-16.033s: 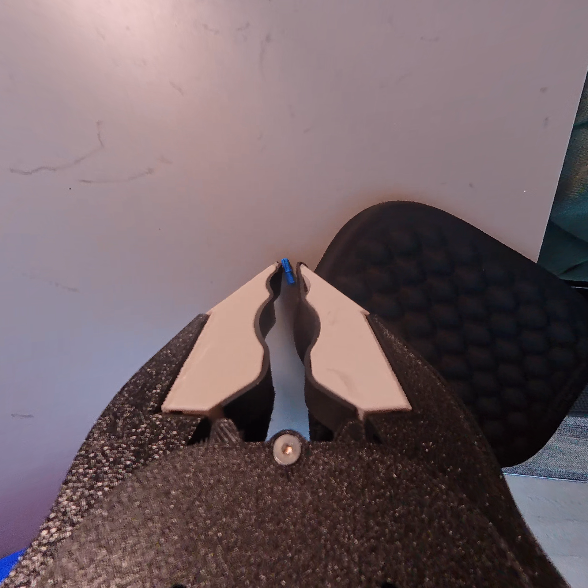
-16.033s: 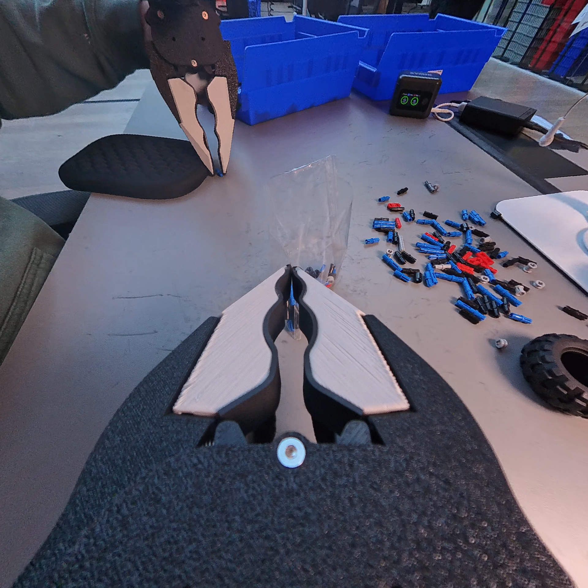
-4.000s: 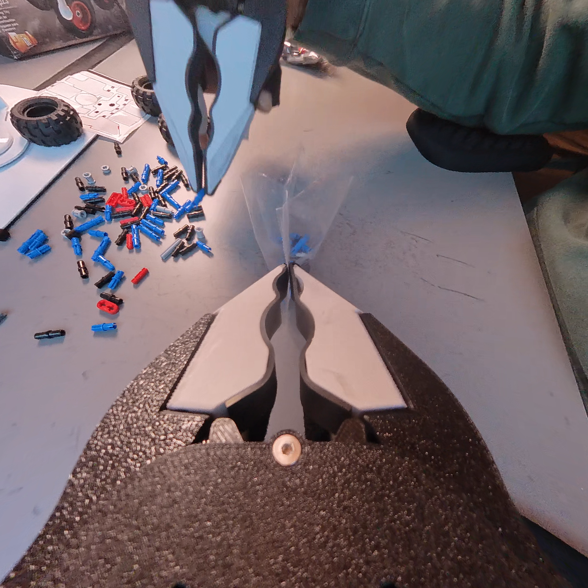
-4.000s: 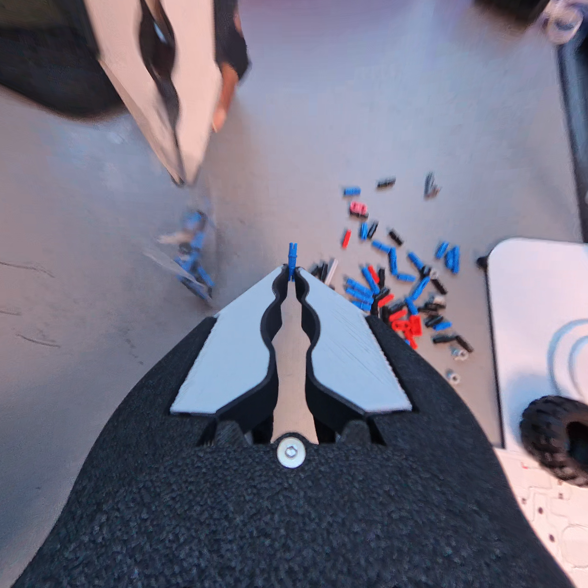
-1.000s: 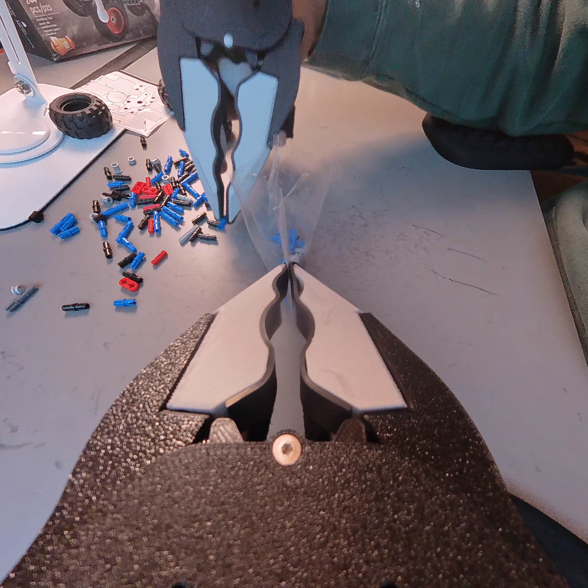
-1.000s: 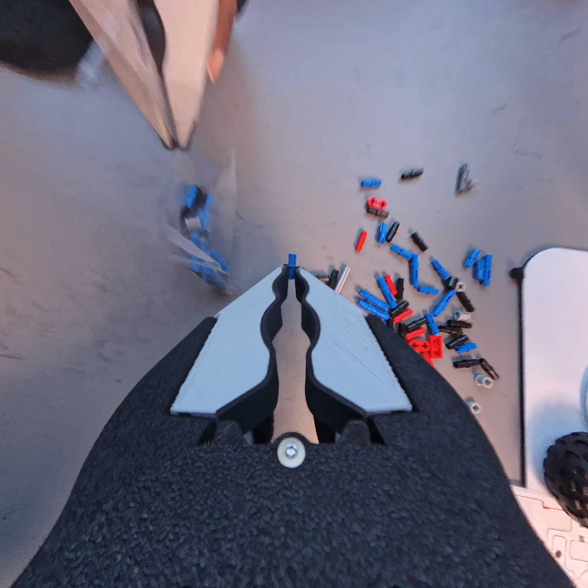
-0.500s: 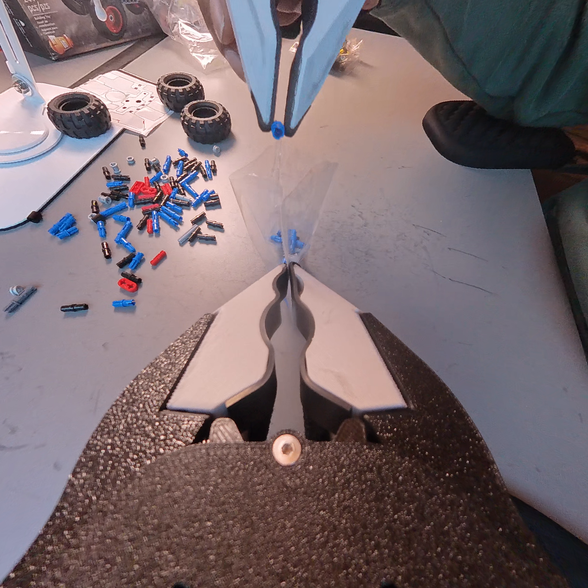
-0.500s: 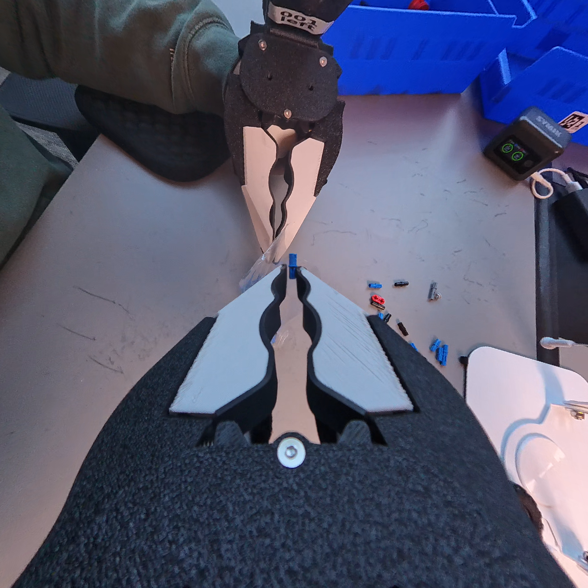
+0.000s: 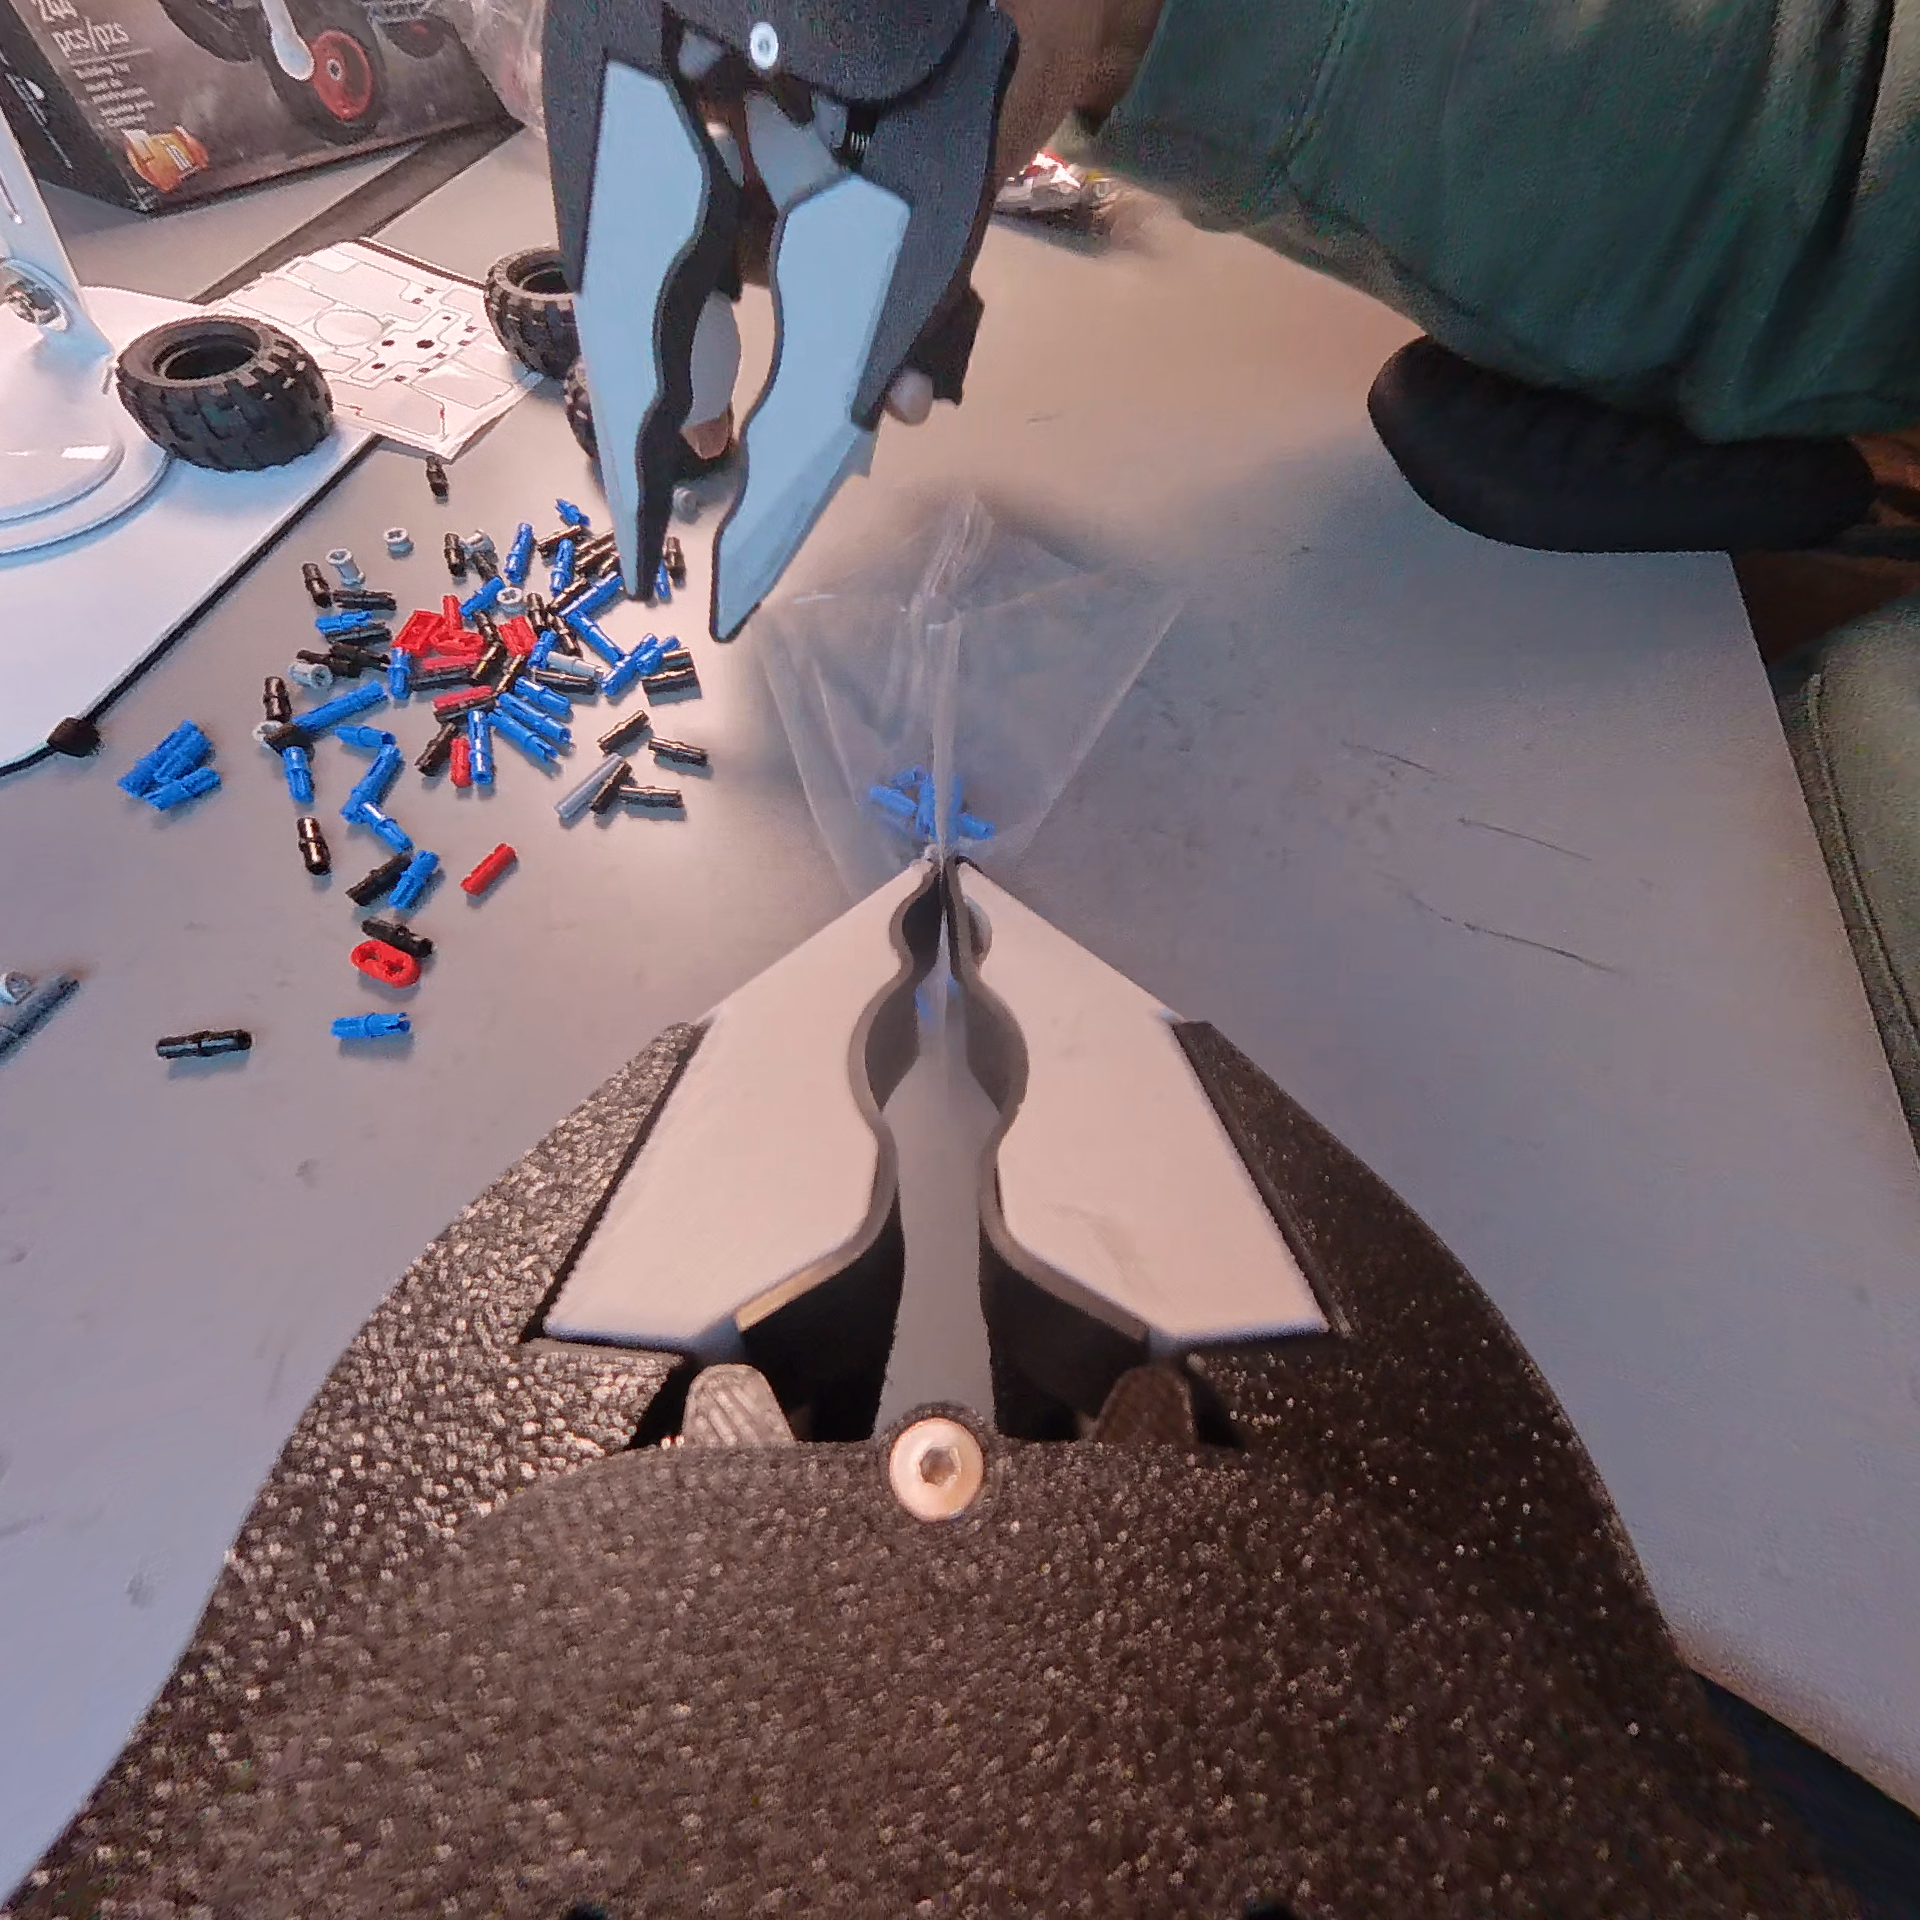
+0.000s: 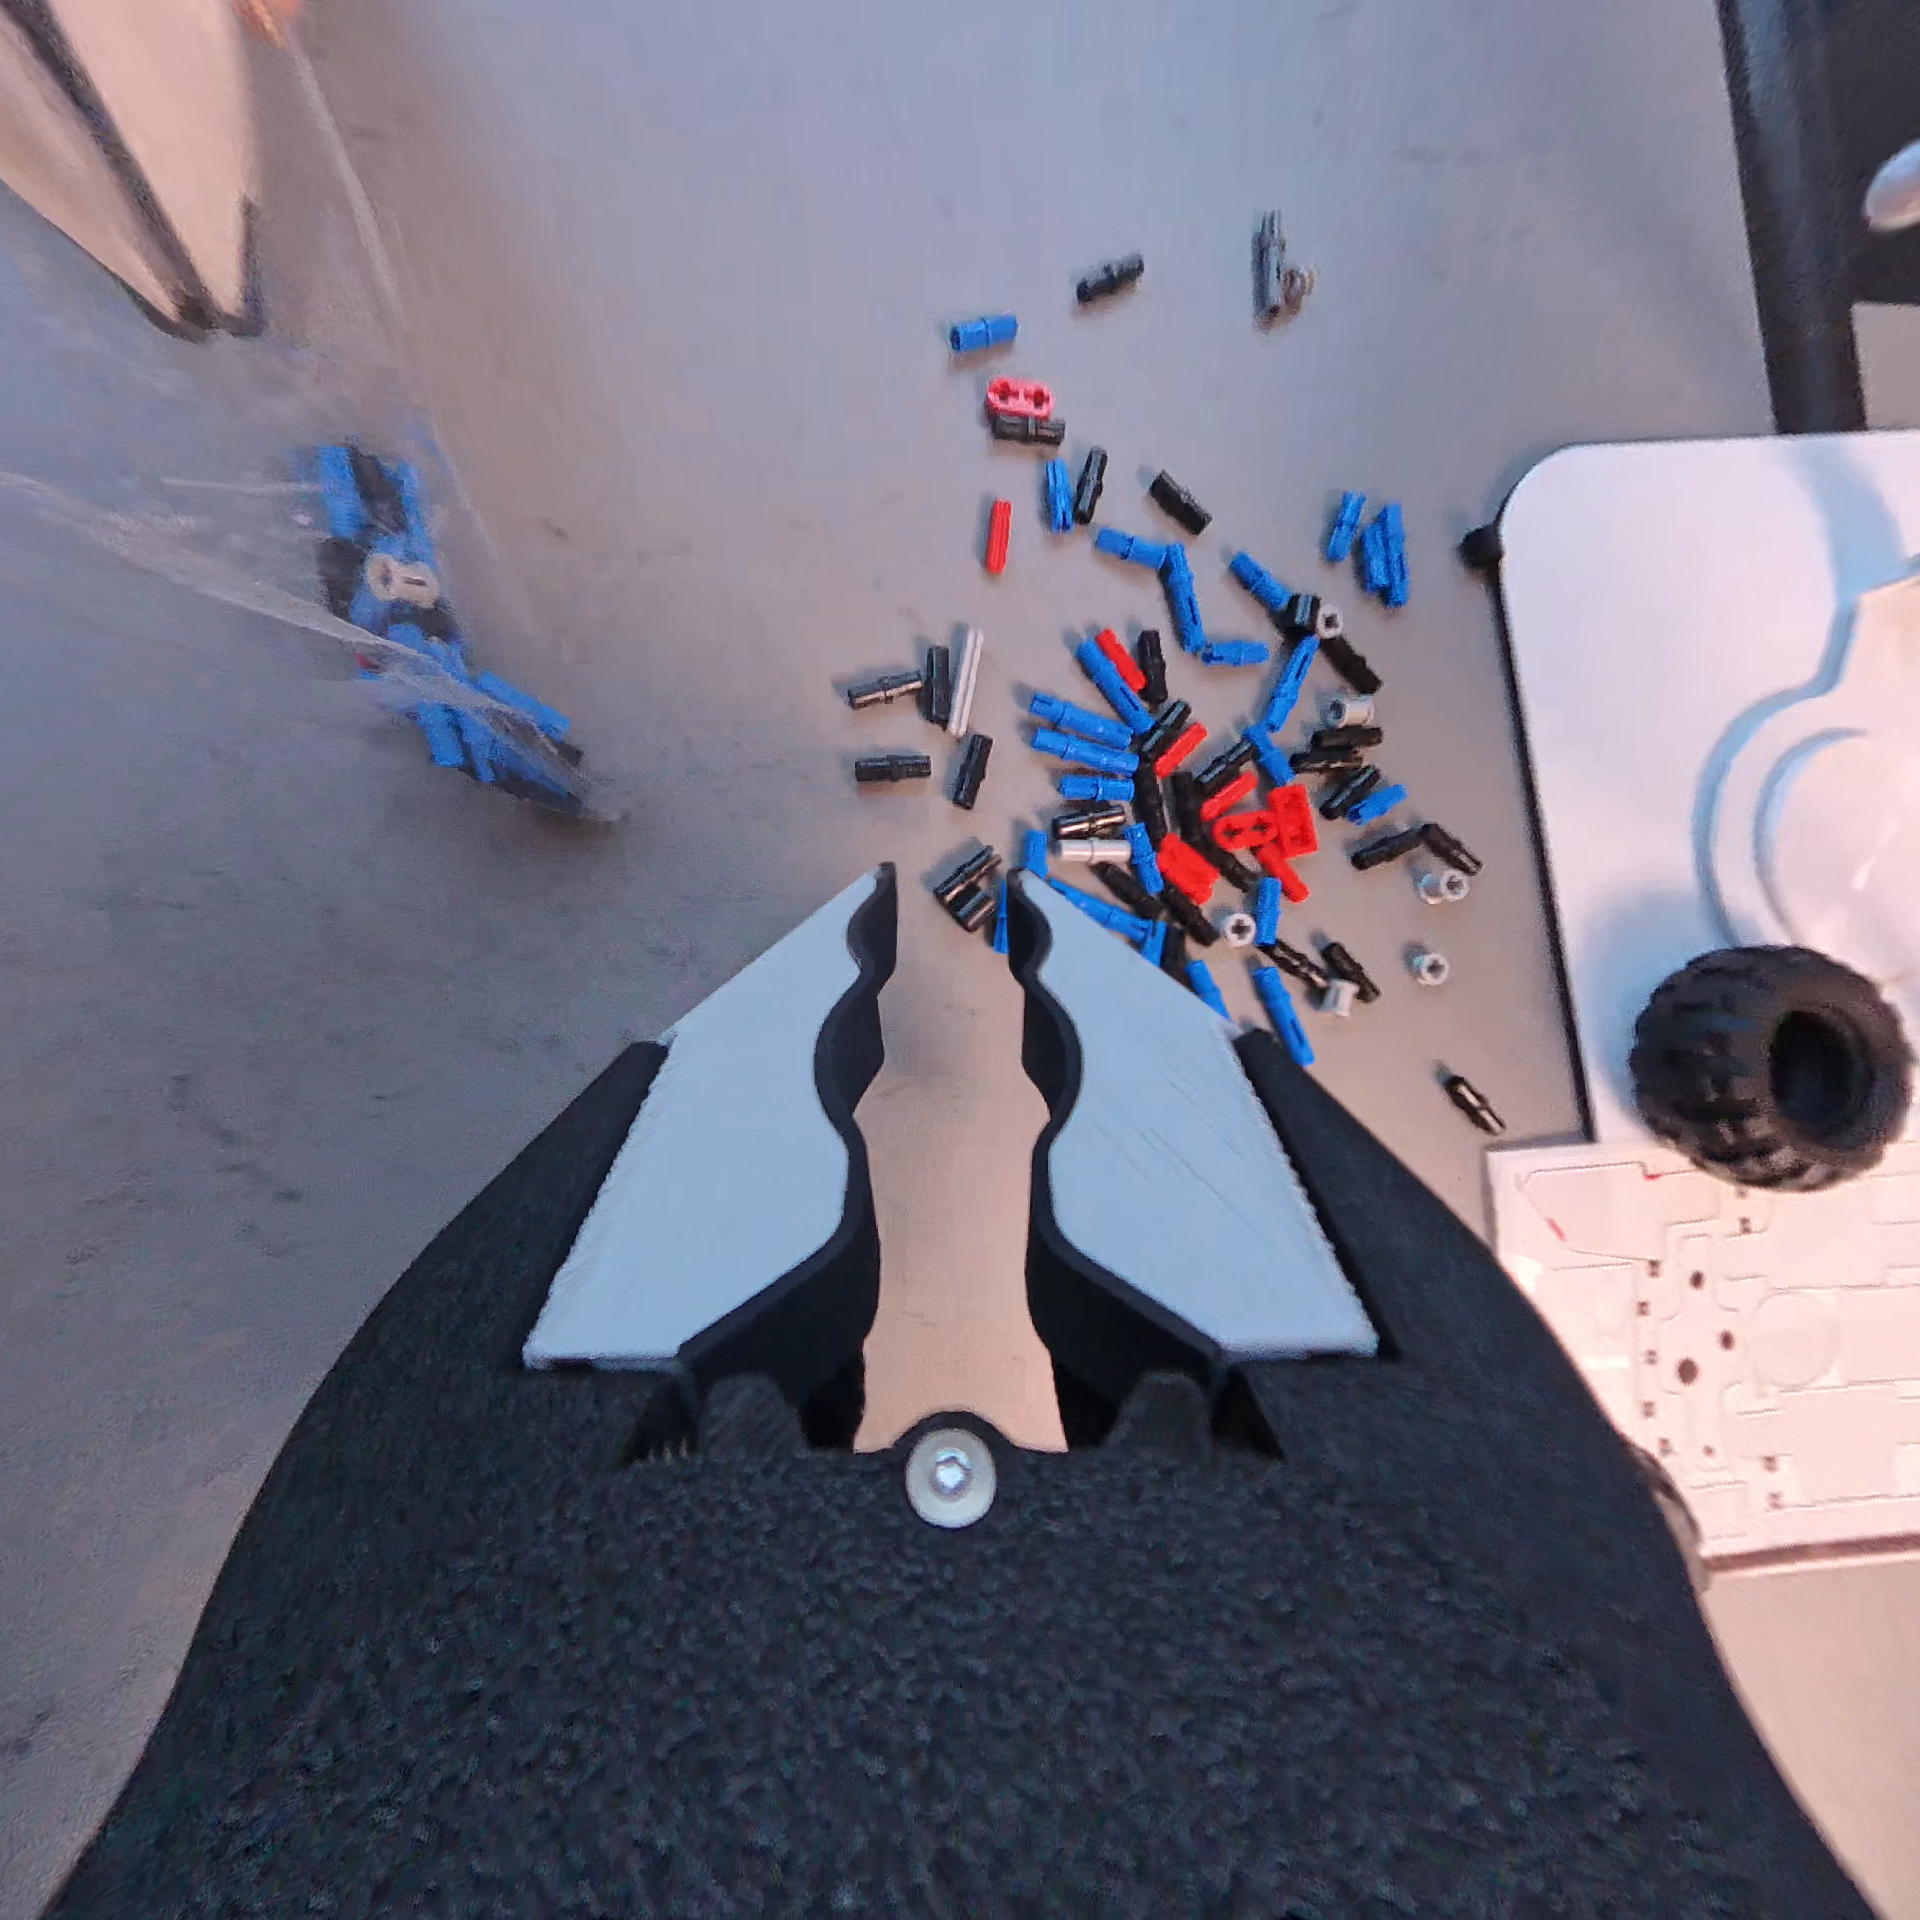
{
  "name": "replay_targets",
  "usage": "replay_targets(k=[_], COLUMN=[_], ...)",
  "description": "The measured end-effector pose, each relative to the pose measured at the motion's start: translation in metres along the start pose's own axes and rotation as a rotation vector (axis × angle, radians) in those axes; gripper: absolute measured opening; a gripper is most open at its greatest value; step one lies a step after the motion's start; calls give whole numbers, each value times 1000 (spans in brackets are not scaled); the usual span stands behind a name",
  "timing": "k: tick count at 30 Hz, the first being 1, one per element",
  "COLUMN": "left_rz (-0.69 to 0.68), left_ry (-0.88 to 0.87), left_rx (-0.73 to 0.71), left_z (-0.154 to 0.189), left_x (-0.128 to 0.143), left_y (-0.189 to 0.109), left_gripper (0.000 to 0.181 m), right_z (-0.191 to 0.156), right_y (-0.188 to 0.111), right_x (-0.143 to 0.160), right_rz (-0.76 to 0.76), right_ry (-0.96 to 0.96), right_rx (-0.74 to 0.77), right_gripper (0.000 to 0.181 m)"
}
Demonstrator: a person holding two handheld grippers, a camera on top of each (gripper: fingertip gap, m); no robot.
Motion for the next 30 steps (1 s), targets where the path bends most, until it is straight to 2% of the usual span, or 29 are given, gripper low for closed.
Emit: replay_targets(k=[7,12,25,26,30], left_rz=[-8,-6,-5,-5,-6], left_ry=[8,6,-1,-1,-1], left_rx=[15,11,15,15,19], left_z=[5,5,5,5,5], left_x=[1,1,1,1,2], left_y=[6,5,6,6,6], left_gripper=[0,0,0,0,0], right_z=[-1,-2,-1,-2,-1], right_y=[14,16,17,17,17], right_x=[14,12,12,13,14], right_rz=[-19,-5,8,3,2], right_ry=[71,82,94,98,155], right_rx=[53,37,24,21,7], right_gripper=[20,12,11,0,0])
Point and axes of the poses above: each gripper's, where its closed fingertips meet, y out along the fingers, x out of its underside, z = x × y across the jaws, the point moved 2 cm from there along -y, back along the fingers, and after that the axes turned 8 degrees about -y, right-handed, at the moved point
